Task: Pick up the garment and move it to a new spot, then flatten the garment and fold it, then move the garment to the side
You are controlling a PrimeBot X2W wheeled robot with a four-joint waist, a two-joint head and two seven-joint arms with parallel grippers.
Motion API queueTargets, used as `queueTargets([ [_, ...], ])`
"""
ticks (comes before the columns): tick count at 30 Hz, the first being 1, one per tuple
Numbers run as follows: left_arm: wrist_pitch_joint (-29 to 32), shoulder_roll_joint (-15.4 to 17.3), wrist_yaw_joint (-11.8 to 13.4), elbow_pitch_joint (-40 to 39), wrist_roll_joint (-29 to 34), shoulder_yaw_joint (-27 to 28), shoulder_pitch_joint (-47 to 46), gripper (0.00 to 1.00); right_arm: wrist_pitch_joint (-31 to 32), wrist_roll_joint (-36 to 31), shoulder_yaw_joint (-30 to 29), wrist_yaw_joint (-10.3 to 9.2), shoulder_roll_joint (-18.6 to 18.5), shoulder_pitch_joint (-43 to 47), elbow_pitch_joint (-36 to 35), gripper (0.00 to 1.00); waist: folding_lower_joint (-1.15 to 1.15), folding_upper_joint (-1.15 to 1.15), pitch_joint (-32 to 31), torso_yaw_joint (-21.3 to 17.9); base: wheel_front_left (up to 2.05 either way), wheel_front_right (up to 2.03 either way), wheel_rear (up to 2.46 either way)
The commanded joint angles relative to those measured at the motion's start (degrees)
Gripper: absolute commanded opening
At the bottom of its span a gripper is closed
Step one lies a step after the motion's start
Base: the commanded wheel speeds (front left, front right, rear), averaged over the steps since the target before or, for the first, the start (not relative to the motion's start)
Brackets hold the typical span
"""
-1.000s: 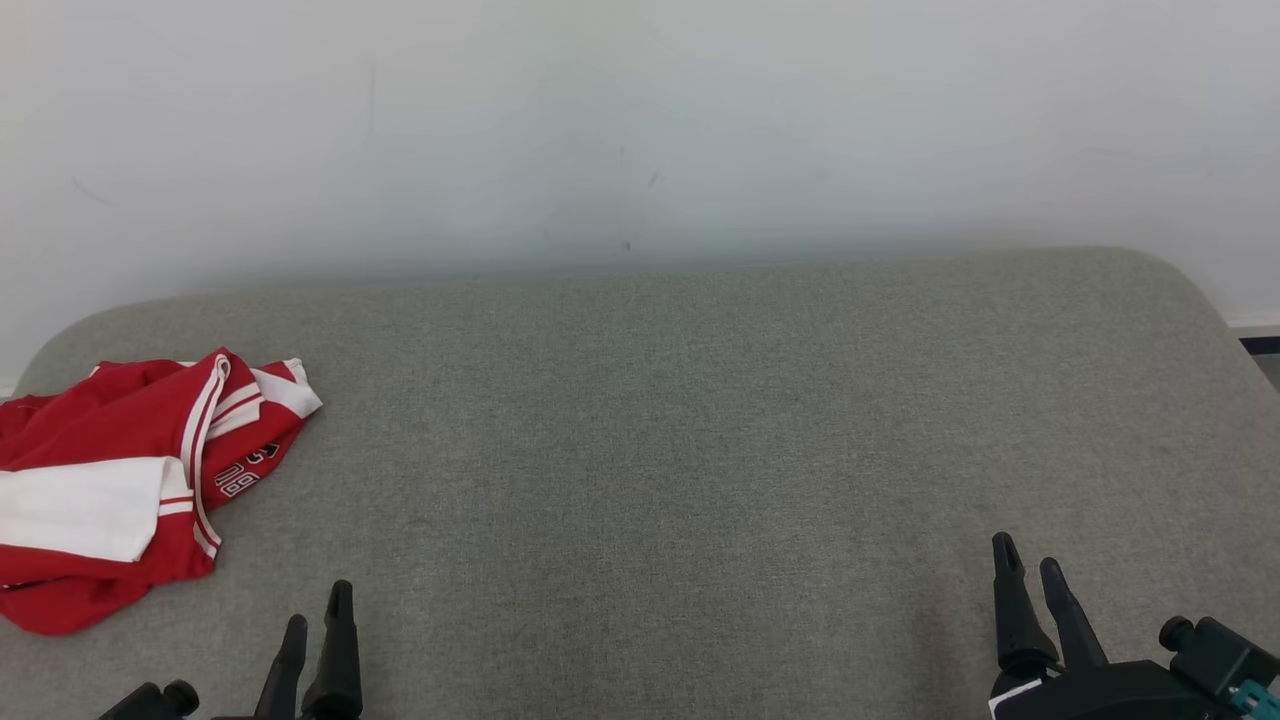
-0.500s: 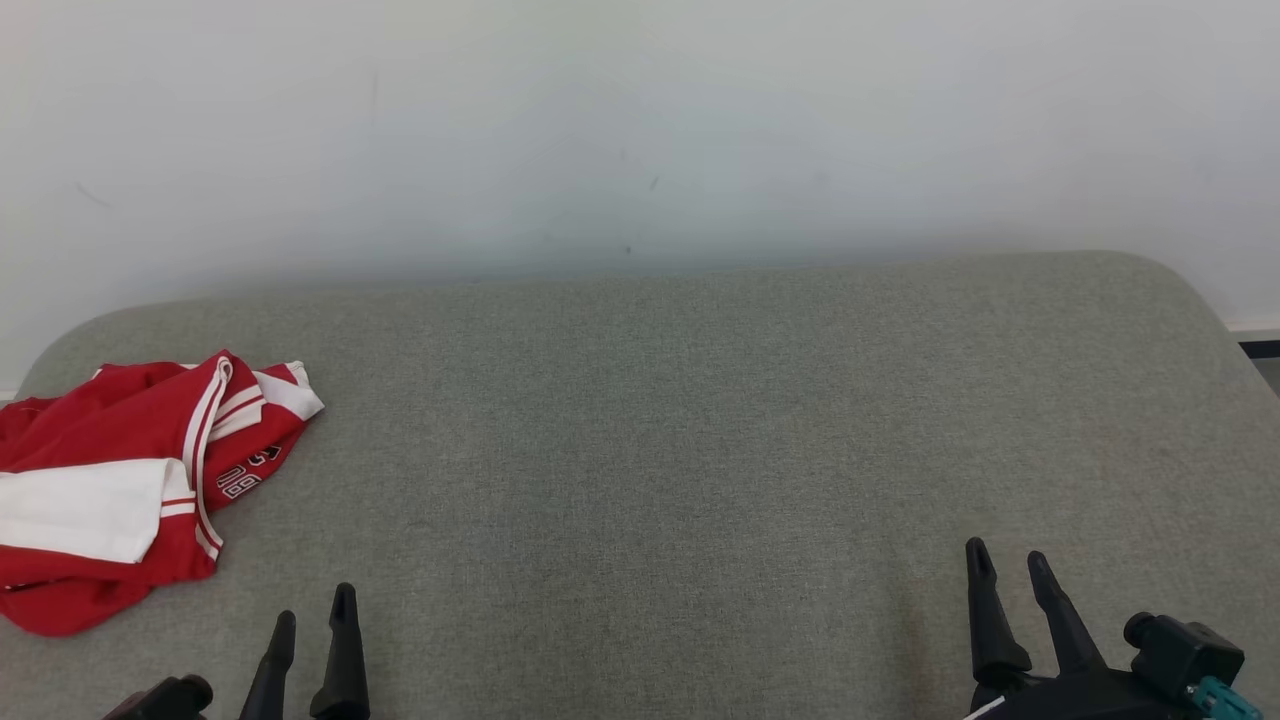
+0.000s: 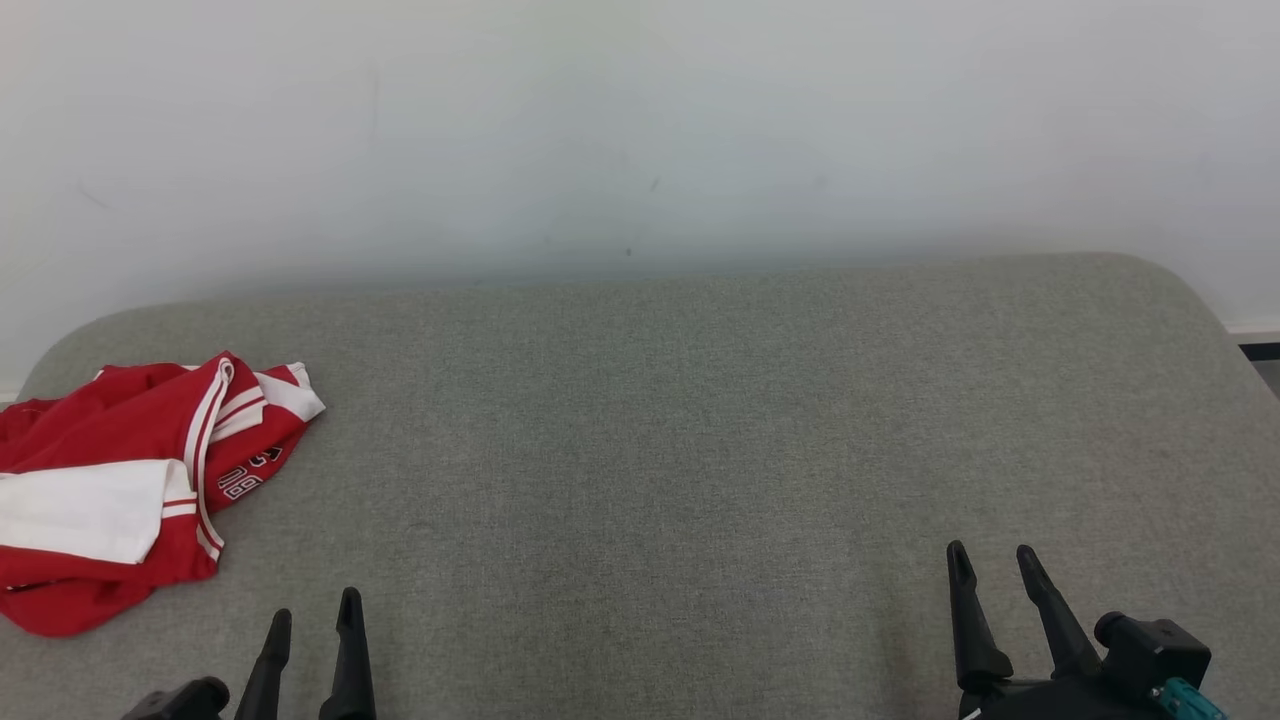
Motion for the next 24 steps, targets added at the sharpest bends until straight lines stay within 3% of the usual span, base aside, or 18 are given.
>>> queueTargets([
  [1, -0.59, 0.32, 0.12, -0.5, 1.55, -0.08, 0.2, 1.0, -0.64, -1.89, 0.1, -0.08, -0.27, -0.11, -0.2, 1.0, 0.0, 0.0, -0.03, 0.02, 0.0, 0.0, 0.0],
  [24, -3.34, 0.38, 0.75, -0.17, 8.44, -0.49, 1.08, 1.0, -3.36, -14.02, 0.81, -0.1, -0.29, 0.66, 0.94, 1.0, 0.0, 0.0, -0.62, -0.05, 0.0, 0.0, 0.0],
])
